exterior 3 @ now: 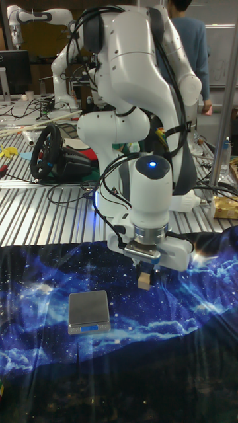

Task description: Place the block on the scale

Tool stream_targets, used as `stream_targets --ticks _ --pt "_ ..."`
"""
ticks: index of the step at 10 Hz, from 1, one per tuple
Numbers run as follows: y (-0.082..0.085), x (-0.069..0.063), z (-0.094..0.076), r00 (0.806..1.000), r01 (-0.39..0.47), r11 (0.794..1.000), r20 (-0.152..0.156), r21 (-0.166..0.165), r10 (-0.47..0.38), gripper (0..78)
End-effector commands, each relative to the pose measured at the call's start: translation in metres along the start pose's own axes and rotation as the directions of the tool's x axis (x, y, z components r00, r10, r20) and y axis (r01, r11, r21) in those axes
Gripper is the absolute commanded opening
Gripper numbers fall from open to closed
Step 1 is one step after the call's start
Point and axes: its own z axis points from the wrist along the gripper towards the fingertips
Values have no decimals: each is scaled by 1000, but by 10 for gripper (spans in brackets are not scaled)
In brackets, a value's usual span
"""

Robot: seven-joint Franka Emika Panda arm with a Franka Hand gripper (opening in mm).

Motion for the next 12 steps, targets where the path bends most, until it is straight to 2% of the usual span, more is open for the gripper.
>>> stream_targets --ticks 1,3,5,8,12 --pt "-11 -15 -3 997 71 997 13 19 -72 12" --pt "-21 -26 -8 996 92 996 10 21 -92 12" --pt "-37 -42 -17 992 129 991 -12 26 -128 12" --pt "-52 -59 -17 985 170 985 -13 27 -170 12" --pt "-67 -74 -15 973 230 973 -12 34 -230 12"
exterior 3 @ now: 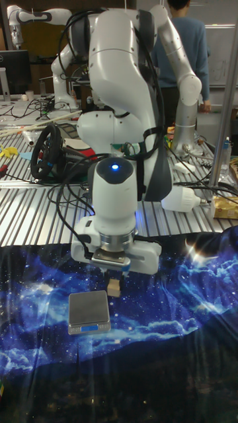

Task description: Place the block on the scale

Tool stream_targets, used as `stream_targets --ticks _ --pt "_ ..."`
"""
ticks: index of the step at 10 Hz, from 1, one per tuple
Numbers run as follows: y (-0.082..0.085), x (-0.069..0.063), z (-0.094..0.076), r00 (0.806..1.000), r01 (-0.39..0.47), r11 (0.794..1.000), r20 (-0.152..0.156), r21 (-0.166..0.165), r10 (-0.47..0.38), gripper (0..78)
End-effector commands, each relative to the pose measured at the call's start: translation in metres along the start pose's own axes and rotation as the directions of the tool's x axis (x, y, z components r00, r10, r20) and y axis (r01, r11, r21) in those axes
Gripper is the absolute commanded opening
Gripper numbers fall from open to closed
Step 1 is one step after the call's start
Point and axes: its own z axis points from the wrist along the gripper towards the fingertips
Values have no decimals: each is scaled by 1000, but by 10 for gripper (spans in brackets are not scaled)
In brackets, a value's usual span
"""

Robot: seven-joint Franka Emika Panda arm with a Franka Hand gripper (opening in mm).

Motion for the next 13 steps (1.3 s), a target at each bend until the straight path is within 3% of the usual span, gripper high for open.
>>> stream_targets --ticks 1,6,13 --pt "-16 -12 3 998 66 998 6 9 -66 12" --pt "-40 -27 12 985 169 985 9 15 -169 12" --pt "-51 -34 16 970 241 970 13 22 -241 12"
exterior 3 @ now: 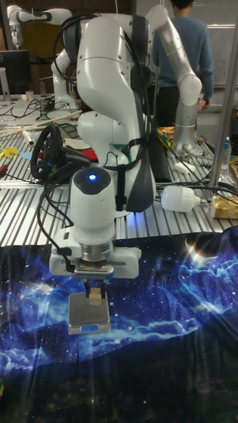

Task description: Place the block on the scale

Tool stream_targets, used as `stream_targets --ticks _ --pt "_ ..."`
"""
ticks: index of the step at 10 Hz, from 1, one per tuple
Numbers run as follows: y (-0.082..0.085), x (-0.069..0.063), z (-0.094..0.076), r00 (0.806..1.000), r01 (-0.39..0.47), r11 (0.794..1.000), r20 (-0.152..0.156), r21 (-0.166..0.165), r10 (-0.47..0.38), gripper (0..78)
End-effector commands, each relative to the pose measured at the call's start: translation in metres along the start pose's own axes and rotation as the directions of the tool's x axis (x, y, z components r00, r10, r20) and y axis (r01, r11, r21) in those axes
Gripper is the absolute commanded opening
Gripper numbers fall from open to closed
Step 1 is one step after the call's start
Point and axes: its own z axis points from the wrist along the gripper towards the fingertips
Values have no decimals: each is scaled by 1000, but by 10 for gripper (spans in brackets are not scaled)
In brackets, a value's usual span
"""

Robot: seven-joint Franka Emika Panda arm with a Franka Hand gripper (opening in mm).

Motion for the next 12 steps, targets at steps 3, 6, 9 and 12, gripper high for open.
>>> stream_targets --ticks 3,6,9,12 --pt "-13 -3 6 997 71 997 7 1 -71 12" --pt "-14 0 10 996 87 996 7 0 -87 12" --pt "-15 2 13 996 90 996 7 -1 -90 12" --pt "-12 4 25 996 85 996 13 -5 -85 12"
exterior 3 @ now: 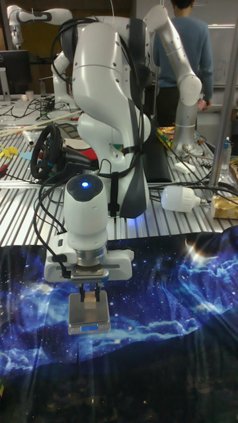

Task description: Place the block on the scale

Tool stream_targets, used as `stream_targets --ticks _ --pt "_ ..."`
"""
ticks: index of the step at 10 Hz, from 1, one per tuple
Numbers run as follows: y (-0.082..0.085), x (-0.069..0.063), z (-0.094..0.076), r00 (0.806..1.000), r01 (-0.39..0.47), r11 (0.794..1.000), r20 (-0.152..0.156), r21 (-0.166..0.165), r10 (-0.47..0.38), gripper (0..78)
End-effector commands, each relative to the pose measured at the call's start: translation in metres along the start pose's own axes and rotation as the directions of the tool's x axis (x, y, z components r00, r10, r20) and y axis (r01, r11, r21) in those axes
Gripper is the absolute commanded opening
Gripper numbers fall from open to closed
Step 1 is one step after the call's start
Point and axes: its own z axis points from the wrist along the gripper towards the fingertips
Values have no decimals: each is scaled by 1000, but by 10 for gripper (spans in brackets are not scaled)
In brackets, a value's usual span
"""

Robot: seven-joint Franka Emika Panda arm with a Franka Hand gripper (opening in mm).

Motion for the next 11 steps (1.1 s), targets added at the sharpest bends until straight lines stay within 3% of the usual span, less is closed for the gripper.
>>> stream_targets --ticks 1,11 --pt "1 0 8 1000 -5 1000 8 -3 5 12" --pt "-1 2 17 999 -30 1000 20 2 30 12"
